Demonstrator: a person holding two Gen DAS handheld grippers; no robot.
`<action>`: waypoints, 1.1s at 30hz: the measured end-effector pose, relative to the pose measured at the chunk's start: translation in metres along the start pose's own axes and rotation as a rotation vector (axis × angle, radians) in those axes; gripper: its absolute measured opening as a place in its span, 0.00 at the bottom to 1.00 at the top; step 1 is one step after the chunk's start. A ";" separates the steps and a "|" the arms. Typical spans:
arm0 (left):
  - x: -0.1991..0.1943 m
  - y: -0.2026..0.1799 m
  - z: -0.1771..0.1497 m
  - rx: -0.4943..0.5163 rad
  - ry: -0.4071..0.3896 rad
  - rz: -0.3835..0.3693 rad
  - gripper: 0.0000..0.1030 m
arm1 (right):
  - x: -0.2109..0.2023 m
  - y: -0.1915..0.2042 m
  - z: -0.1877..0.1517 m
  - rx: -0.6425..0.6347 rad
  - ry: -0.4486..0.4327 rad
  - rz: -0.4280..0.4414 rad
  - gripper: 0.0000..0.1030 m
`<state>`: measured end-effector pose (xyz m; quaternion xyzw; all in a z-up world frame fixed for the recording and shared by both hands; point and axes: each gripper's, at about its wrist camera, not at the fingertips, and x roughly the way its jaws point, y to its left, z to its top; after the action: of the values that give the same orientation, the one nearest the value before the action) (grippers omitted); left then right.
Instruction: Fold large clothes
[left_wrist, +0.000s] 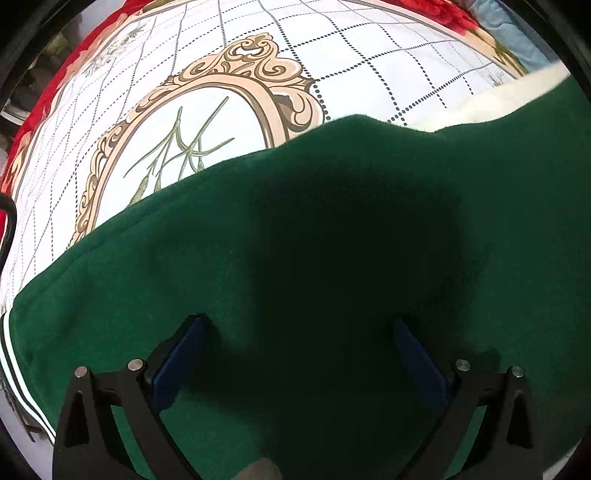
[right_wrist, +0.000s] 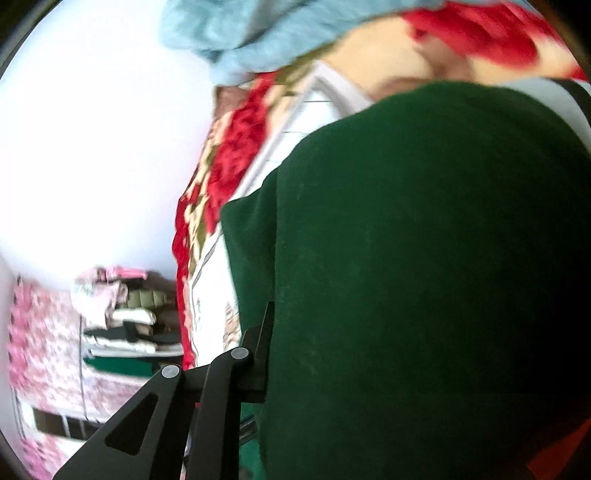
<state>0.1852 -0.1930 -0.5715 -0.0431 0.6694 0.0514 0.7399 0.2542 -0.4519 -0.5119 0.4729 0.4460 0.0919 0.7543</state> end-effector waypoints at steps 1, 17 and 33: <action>0.003 0.001 0.016 0.001 -0.002 -0.002 1.00 | 0.000 0.019 -0.003 -0.038 0.007 -0.001 0.17; -0.166 0.255 -0.128 -0.515 -0.187 0.048 1.00 | 0.066 0.256 -0.182 -0.812 0.202 -0.091 0.16; -0.211 0.377 -0.252 -0.805 -0.188 0.082 1.00 | 0.148 0.208 -0.418 -1.159 0.841 -0.221 0.81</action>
<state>-0.1348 0.1429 -0.3846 -0.2974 0.5267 0.3421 0.7191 0.0819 0.0066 -0.4980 -0.1261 0.6232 0.4108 0.6535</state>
